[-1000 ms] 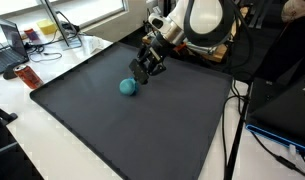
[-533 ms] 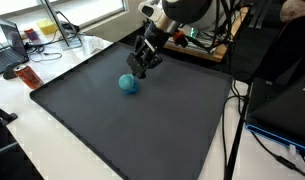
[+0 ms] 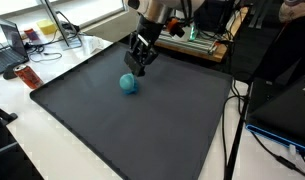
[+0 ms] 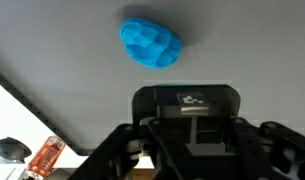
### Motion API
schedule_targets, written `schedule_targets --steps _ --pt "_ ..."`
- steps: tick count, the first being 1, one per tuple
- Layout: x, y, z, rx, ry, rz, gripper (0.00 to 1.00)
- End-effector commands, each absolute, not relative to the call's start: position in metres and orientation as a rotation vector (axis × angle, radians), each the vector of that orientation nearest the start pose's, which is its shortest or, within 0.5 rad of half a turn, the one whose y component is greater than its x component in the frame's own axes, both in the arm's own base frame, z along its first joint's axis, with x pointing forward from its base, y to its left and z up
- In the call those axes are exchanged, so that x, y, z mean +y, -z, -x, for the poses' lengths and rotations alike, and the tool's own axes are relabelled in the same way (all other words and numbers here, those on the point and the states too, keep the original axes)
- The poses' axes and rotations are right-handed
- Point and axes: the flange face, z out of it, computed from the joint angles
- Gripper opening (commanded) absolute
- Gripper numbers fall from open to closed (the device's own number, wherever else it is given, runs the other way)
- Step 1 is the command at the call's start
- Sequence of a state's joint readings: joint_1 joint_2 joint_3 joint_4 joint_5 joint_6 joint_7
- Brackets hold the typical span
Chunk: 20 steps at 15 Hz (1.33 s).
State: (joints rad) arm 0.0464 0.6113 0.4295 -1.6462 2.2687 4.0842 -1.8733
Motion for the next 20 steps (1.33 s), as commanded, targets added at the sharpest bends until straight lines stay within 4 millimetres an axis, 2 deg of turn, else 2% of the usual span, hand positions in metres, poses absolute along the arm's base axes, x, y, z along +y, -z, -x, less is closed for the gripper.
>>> schedule_targets --steps 1,13,14,15,16,17,18,19,20 --pt "0.11 -0.32 -0.548 0.55 0.542 3.257 0.22" --pt "0.065 -0.344 -0.587 0.445 0.307 3.207 0.22" --pt "0.06 -0.327 -0.579 0.426 0.312 3.193 0.22" --pt "0.055 -0.325 -0.581 0.423 0.306 3.178 0.22" --pt "0.05 -0.336 -0.593 0.42 0.27 3.159 0.22" --pt "0.045 -0.318 -0.583 0.402 0.258 3.147 0.22" --pt "0.041 -0.313 -0.582 0.39 0.245 3.125 0.22" --pt "0.035 -0.324 -0.594 0.393 0.206 3.104 0.22" --pt "0.032 -0.305 -0.581 0.382 0.204 3.091 0.22"
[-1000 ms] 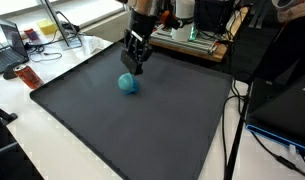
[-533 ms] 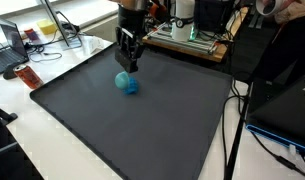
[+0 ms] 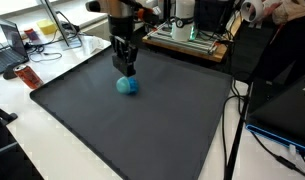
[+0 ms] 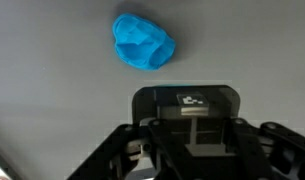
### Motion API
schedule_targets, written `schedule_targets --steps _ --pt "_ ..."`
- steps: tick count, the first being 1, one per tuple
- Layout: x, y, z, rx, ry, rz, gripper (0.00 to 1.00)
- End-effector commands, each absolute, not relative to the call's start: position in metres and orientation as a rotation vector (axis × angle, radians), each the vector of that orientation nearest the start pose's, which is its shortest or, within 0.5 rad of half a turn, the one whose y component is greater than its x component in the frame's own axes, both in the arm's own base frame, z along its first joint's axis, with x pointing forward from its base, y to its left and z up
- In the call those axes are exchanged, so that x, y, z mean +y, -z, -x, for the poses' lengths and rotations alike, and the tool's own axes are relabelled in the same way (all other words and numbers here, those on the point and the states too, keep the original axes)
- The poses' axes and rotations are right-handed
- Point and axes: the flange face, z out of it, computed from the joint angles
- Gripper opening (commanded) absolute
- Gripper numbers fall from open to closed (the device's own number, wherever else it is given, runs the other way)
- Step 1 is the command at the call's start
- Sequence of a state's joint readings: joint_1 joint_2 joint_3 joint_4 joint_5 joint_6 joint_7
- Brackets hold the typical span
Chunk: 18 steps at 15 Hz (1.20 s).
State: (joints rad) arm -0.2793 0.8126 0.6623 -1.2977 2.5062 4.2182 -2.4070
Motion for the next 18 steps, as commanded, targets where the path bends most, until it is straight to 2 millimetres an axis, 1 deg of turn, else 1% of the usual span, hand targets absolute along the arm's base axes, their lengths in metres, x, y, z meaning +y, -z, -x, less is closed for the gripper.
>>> schedule_targets --steps 1,2,3,4,5,6,7,8,9,10,13,18 --pt "0.029 -0.305 -0.582 0.388 0.199 3.071 0.22" --pt "0.024 -0.32 -0.596 0.394 0.173 3.053 0.22" --pt "0.023 -0.304 -0.582 0.383 0.181 3.035 0.22" --pt "0.021 -0.306 -0.584 0.389 0.189 3.017 0.22" --pt "0.016 -0.318 -0.595 0.396 0.169 2.995 0.22" --pt "0.016 -0.306 -0.585 0.391 0.181 2.978 0.22" --pt "0.013 -0.31 -0.588 0.4 0.182 2.956 0.22" --pt "0.008 -0.321 -0.596 0.41 0.183 2.935 0.22" --pt "0.005 -0.321 -0.596 0.447 0.204 2.904 0.22" --pt "0.015 -0.31 -0.591 0.441 0.212 2.956 0.47" --pt "0.007 -0.316 -0.593 0.464 0.226 2.926 0.47" --pt "0.007 -0.316 -0.593 0.462 0.225 2.922 0.47"
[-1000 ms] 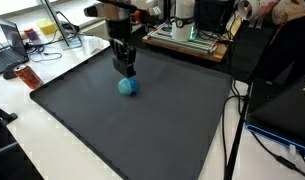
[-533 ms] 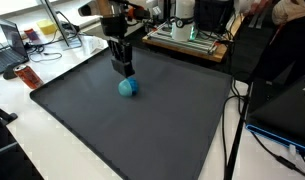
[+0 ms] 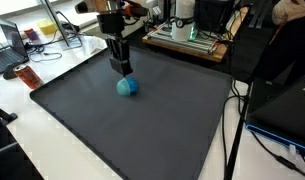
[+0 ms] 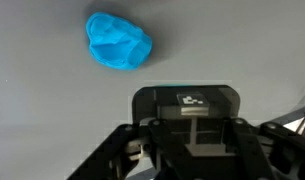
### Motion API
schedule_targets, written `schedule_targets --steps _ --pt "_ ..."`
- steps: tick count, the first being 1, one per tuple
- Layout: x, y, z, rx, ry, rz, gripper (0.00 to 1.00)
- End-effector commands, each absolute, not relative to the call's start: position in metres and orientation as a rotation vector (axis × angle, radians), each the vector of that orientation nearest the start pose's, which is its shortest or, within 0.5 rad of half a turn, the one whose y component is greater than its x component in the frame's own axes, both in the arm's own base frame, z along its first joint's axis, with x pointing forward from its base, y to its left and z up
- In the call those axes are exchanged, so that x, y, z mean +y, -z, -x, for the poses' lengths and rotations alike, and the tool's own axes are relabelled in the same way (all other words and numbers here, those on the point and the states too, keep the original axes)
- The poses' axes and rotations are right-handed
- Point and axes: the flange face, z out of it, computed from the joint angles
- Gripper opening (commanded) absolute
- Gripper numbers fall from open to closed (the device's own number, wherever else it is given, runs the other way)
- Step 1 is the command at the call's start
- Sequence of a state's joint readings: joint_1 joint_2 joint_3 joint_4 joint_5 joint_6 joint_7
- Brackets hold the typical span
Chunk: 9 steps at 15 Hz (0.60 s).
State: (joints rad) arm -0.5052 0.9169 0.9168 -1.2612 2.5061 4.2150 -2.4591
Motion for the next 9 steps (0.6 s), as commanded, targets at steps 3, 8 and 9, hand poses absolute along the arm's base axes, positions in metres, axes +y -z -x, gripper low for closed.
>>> schedule_targets --steps 3,8,9 --pt "0.001 -0.315 -0.597 0.478 0.193 2.903 0.22" --pt "-0.015 -0.305 -0.601 0.542 0.161 2.831 0.22" --pt "-0.018 -0.302 -0.599 0.55 0.144 2.816 0.22"
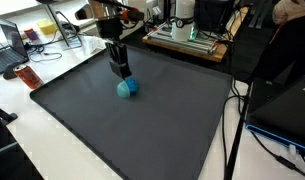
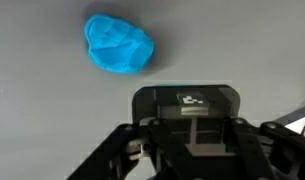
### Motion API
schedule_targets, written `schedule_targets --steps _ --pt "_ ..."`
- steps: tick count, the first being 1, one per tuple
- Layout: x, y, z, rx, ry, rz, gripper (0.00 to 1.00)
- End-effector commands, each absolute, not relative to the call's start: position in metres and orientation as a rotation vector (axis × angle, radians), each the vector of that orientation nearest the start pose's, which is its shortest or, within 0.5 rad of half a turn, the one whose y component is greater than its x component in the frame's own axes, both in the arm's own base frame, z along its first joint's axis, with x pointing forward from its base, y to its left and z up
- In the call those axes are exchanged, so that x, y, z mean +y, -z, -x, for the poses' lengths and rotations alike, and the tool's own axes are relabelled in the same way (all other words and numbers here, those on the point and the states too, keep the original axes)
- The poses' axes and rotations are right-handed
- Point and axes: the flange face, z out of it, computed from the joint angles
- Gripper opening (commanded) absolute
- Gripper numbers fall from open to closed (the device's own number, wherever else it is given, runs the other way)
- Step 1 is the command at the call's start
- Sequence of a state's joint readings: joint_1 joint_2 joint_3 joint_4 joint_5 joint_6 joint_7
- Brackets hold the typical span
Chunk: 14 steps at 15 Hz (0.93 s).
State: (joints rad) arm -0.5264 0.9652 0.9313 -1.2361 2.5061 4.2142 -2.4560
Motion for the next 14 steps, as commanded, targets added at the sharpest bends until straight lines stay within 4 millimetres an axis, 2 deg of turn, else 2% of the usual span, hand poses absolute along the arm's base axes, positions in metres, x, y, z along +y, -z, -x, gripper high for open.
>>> schedule_targets --steps 1,6,14 --pt "-0.022 -0.3 -0.599 0.562 0.139 2.799 0.22" --pt "-0.043 -0.295 -0.599 0.625 0.113 2.698 0.22" --pt "-0.062 -0.279 -0.599 0.708 0.064 2.561 0.22"
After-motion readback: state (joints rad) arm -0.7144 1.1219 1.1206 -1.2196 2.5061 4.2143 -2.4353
